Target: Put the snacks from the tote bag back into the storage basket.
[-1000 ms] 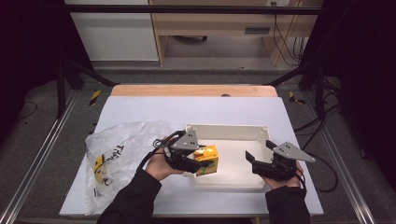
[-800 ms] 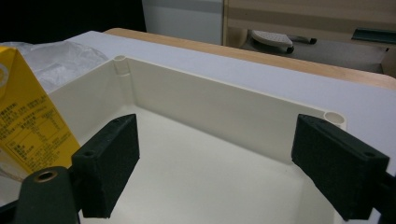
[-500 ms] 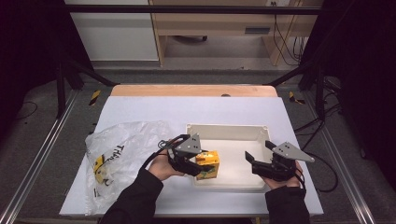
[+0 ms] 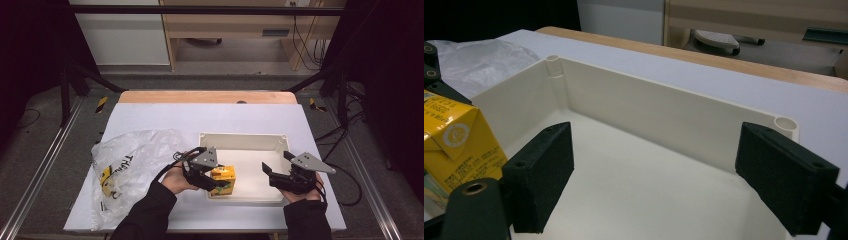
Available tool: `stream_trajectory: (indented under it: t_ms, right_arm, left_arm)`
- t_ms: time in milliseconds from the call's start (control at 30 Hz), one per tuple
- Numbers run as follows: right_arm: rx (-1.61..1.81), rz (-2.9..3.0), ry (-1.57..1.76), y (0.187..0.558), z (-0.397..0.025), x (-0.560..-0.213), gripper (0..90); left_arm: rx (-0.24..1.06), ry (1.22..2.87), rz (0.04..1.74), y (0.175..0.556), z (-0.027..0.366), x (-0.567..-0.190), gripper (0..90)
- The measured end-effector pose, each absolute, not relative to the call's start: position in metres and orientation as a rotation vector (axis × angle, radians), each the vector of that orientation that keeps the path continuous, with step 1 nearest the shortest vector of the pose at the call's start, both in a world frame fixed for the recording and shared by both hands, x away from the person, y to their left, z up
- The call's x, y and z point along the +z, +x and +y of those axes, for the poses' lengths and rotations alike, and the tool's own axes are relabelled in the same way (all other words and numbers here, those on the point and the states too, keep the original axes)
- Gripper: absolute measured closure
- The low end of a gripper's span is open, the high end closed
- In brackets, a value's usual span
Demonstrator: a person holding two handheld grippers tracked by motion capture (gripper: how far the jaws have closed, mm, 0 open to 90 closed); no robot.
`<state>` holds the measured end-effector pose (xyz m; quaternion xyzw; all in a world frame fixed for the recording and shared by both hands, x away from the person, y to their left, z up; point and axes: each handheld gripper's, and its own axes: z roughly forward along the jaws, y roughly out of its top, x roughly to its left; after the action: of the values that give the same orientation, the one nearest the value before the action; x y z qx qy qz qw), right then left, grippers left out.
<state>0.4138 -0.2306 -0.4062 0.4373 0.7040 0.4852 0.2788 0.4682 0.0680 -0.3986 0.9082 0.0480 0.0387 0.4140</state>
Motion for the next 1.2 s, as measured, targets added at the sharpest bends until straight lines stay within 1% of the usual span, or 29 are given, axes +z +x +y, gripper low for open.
stream_trajectory:
  t_ms: [333,533,633,800,867,933,967,1033,1167,1200]
  right_arm:
    - [1.3,1.892,1.172,0.414,-0.23,-0.407,15.7]
    - [1.301,1.892,1.172,0.414,-0.23,-0.407,15.7]
    - [1.301,1.894,1.171,0.414,-0.23,-0.407,15.7]
    - [1.301,1.891,1.174,0.414,-0.23,-0.407,15.7]
    - [1.298,1.893,1.173,0.414,-0.23,-0.407,15.7]
    - [1.297,1.894,1.173,0.414,-0.23,-0.407,15.7]
    - [1.298,1.895,1.173,0.414,-0.23,-0.407,15.7]
    - [1.297,1.893,1.174,0.414,-0.23,-0.407,15.7]
    - [1.298,1.889,1.176,0.414,-0.231,-0.407,15.7]
    - [1.297,1.888,1.176,0.414,-0.231,-0.406,15.7]
  left_arm:
    - [0.075,2.277,0.114,0.469,0.069,-0.405,50.6]
    - [0.091,2.292,0.105,0.47,0.067,-0.408,50.5]
    - [0.13,2.317,0.098,0.469,0.064,-0.412,50.4]
    - [0.121,2.308,0.122,0.47,0.066,-0.413,49.8]
    - [0.102,2.299,0.154,0.472,0.068,-0.412,48.2]
    - [0.094,2.287,0.171,0.472,0.069,-0.411,44.1]
    - [0.114,2.281,0.177,0.471,0.071,-0.408,44.1]
    - [0.143,2.276,0.185,0.468,0.073,-0.403,36.9]
    - [0.203,2.265,0.231,0.463,0.082,-0.391,31.8]
    - [0.201,2.255,0.241,0.461,0.085,-0.389,30.6]
